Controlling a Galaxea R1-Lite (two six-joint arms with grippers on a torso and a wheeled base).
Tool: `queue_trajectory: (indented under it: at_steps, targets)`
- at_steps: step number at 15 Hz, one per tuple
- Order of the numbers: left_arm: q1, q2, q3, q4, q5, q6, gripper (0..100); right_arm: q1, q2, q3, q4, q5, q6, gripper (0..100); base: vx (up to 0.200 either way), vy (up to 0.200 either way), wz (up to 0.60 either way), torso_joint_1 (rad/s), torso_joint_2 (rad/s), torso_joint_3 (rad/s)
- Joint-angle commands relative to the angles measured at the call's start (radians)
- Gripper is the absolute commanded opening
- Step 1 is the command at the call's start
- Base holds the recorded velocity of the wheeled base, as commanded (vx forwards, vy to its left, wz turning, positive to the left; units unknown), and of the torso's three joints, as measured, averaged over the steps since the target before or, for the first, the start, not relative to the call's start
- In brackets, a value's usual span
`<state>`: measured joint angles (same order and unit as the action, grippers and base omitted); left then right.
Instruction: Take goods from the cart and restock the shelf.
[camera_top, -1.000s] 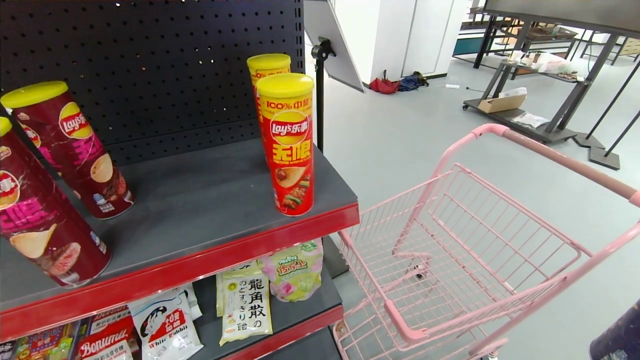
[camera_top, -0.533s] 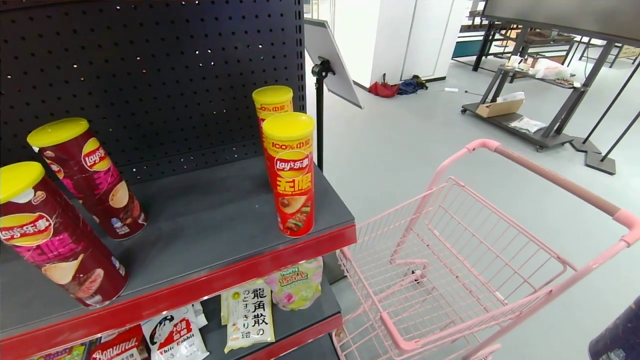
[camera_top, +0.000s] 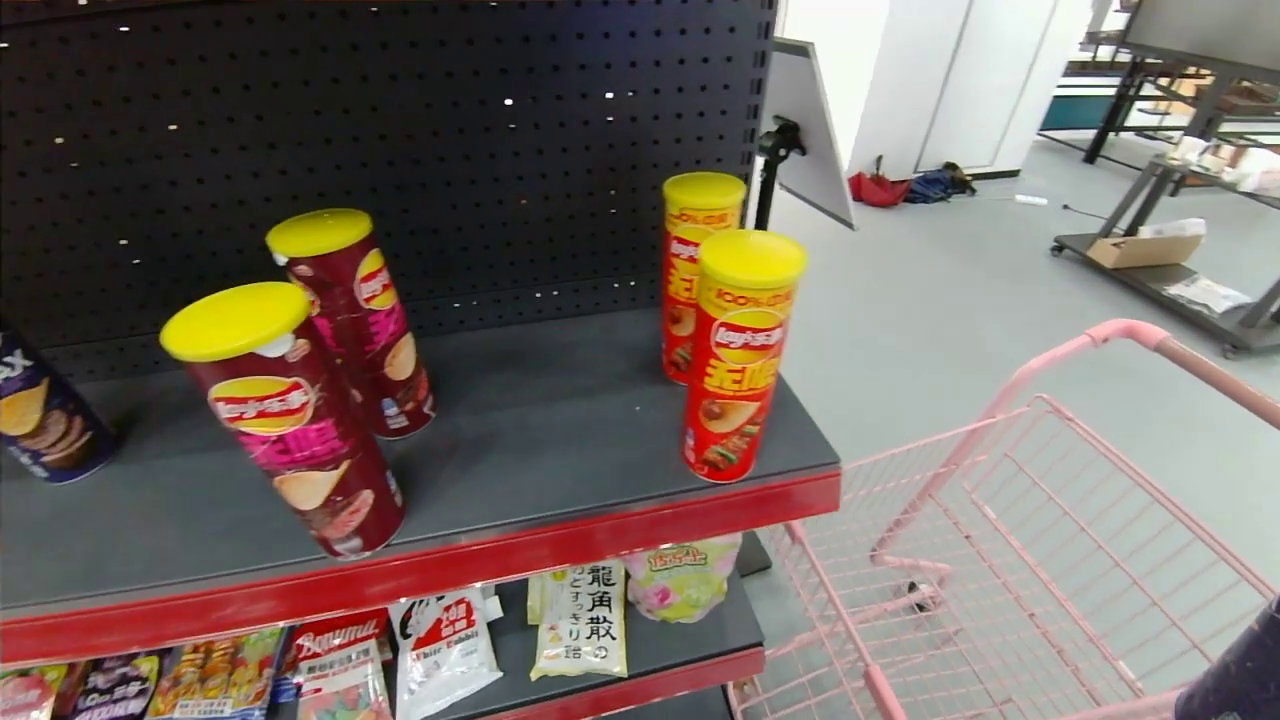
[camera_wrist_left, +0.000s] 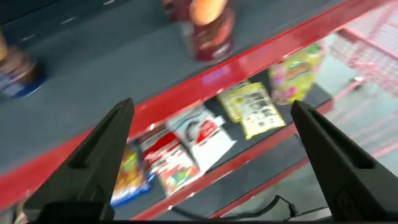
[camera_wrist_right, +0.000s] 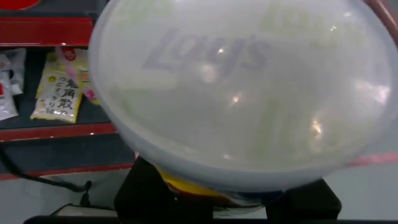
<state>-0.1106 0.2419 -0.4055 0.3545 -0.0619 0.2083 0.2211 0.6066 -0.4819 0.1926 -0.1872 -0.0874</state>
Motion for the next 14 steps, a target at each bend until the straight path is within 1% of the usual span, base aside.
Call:
queue_trajectory:
  at_steps: [1,2,3,4,6,7,8,11,14]
  targets:
    - [0.000,-0.009,0.001,0.000,0.002,0.000,100,0.000,0.002,0.002,0.001,0.000,0.000,0,0.000,0.000,0.60,0.002,0.00,0.002]
    - [0.000,-0.009,0.002,0.000,0.008,0.000,100,0.000,0.002,0.002,0.001,0.000,0.000,0,0.000,0.000,0.60,0.002,0.00,0.002]
    - [0.000,-0.010,0.002,0.000,0.027,0.006,100,0.000,-0.001,0.003,-0.002,0.000,0.000,0,0.000,0.000,0.60,0.007,0.00,-0.002]
    - [0.000,-0.010,0.007,0.000,0.033,0.022,100,-0.002,-0.011,0.011,-0.002,-0.001,0.002,0,0.000,0.000,0.00,0.000,0.00,0.000]
    - [0.000,-0.009,0.014,-0.002,0.067,0.077,100,-0.002,-0.059,0.026,-0.001,-0.001,0.008,0,0.000,0.000,0.00,0.000,0.00,0.000]
    - [0.000,-0.006,0.014,-0.002,0.099,0.100,100,0.000,-0.088,0.042,-0.001,0.000,0.008,0,0.000,0.000,0.00,0.000,0.00,0.000]
    - [0.000,-0.006,0.014,-0.002,0.117,0.106,100,0.000,-0.110,0.054,-0.001,0.000,0.006,0,0.000,0.000,0.00,0.000,0.00,0.000]
    - [0.000,-0.021,0.014,0.000,0.120,0.109,100,0.000,-0.148,0.075,0.002,0.000,0.008,0,0.000,0.000,0.00,0.000,0.00,0.000]
    - [0.000,-0.035,0.014,0.000,0.117,0.109,100,0.000,-0.146,0.077,0.002,0.000,0.008,0,0.000,0.200,0.00,-0.002,0.00,0.002]
